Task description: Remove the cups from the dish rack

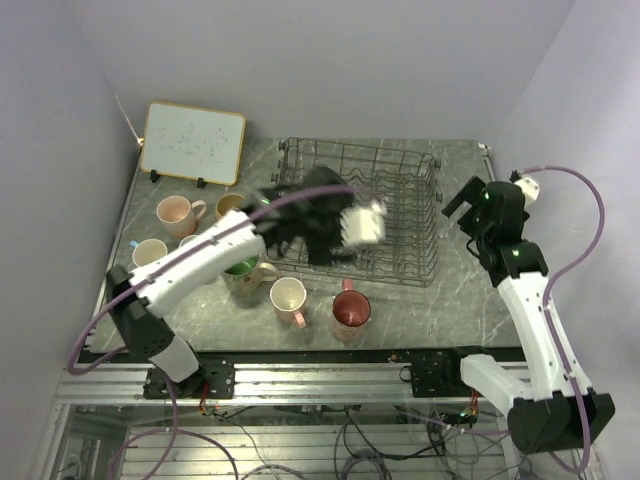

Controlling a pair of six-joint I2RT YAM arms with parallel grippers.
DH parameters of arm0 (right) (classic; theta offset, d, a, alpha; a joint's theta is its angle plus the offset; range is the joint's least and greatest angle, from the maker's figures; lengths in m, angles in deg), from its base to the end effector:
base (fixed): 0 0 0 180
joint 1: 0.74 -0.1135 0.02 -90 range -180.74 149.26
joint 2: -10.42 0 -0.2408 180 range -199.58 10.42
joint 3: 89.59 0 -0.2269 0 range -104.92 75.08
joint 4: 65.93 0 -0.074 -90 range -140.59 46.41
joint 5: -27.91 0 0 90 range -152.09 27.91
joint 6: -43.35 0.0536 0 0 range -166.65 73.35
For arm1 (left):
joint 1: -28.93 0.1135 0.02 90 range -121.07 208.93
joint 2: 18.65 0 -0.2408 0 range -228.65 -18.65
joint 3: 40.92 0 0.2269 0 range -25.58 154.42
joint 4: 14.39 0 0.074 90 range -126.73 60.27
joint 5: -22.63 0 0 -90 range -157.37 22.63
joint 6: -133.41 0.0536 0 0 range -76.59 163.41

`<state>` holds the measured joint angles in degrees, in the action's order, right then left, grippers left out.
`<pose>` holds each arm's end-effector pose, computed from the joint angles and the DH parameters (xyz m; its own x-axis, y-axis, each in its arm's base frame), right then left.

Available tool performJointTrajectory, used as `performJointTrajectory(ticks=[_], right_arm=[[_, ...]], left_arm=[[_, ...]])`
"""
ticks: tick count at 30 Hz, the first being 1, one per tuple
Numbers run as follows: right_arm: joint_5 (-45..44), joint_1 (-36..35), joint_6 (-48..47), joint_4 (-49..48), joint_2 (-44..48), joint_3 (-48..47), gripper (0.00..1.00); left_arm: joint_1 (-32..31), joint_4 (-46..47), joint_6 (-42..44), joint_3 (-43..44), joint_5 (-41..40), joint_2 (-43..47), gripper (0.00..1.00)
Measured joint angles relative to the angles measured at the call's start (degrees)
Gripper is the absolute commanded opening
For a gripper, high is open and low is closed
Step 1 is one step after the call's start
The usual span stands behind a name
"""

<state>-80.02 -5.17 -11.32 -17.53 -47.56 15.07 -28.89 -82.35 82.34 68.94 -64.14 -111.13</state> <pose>0.2166 0.0002 0.3209 -0.3098 0.5278 -0.7908 0.4519 0.8135 0.3660 0.1721 -0.2792 0.3233 0.2229 0.8237 -0.5213 0.9307 -0.0208 0.3652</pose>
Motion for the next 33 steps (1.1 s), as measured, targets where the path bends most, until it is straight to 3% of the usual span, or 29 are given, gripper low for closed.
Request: performJointTrajectory(ticks=[4, 8, 10, 16, 23, 28, 33], right_arm=[[-5.0, 0.1, -3.4, -7.3, 7.5, 9.1, 1.00], [-8.6, 0.2, -6.6, -16.0, 13.5, 18.4, 1.00], [-8.8, 0.2, -9.1, -19.2, 14.4, 21.7, 1.00], [-10.1, 0.1, -13.6, -25.7, 12.8, 28.1, 1.00], [-13.3, 0.2, -12.7, -29.5, 15.4, 34.3, 1.00], [-3.3, 0.2, -22.4, -33.7, 19.5, 39.5, 1.00], [-1.9, 0.2, -23.4, -35.0, 22.0, 43.0, 1.00]], left_arm=[[14.0, 5.7, -5.4, -1.9, 3.8, 7.8, 0.99], [31.6, 19.3, -12.5, -15.7, 3.4, 21.8, 0.99], [35.4, 24.0, -13.5, -22.9, 2.1, 28.2, 0.99], [37.1, 31.6, -11.9, -41.9, -2.8, 38.9, 0.99], [42.2, 35.6, -19.9, -53.1, -4.8, 42.6, 0.99], [45.8, 42.7, -24.1, -64.8, -4.2, 51.6, 0.99], [49.7, 47.6, -27.1, -72.5, -1.4, 51.8, 0.99]])
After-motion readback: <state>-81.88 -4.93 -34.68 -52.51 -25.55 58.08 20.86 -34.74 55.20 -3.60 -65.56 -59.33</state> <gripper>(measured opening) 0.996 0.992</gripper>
